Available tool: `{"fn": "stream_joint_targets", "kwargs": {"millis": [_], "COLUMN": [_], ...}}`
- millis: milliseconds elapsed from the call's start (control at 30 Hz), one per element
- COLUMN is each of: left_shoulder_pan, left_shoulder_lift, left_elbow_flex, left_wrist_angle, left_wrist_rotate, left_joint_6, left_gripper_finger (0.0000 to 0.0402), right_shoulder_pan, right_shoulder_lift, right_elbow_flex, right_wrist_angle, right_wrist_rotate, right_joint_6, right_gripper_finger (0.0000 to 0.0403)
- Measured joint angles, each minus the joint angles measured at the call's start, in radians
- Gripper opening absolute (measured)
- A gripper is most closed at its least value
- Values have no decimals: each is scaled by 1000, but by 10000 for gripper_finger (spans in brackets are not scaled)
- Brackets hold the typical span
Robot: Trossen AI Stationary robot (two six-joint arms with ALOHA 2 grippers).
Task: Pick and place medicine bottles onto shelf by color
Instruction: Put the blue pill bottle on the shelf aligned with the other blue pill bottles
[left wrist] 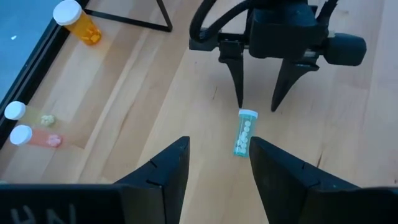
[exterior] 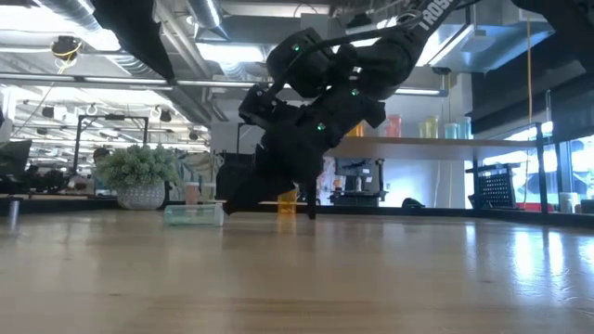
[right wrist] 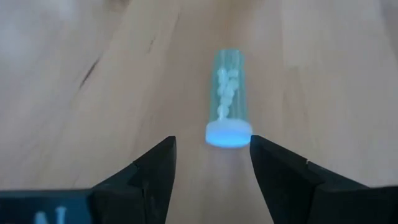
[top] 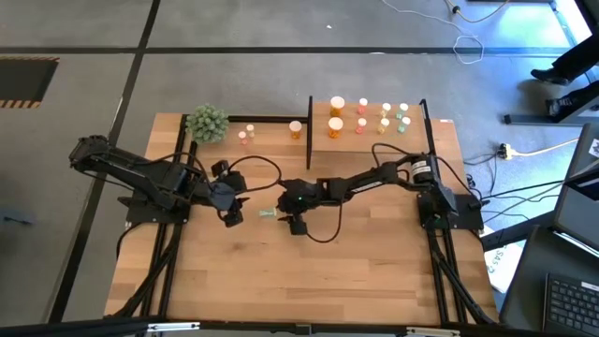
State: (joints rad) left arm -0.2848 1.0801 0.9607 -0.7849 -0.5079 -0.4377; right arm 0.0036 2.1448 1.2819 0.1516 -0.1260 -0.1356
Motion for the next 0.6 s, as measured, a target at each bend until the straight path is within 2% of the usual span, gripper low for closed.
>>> {"fn": "stream_joint_targets", "kwargs": {"millis": [600], "left_shoulder_pan": [0], "left_shoulder_lift": [0], "left_elbow_flex": [0], "left_wrist_angle": [0], "left_wrist_rotate": [0], "left_joint_6": [0], "left_gripper_finger": [163], "right_shoulder_pan": [-2], "right_shoulder_lift": [21], "right_elbow_flex": [1], "right_wrist_angle": [64], "right_wrist_rotate": [22], "right_joint_6": [1], "right_gripper_finger": [207]}}
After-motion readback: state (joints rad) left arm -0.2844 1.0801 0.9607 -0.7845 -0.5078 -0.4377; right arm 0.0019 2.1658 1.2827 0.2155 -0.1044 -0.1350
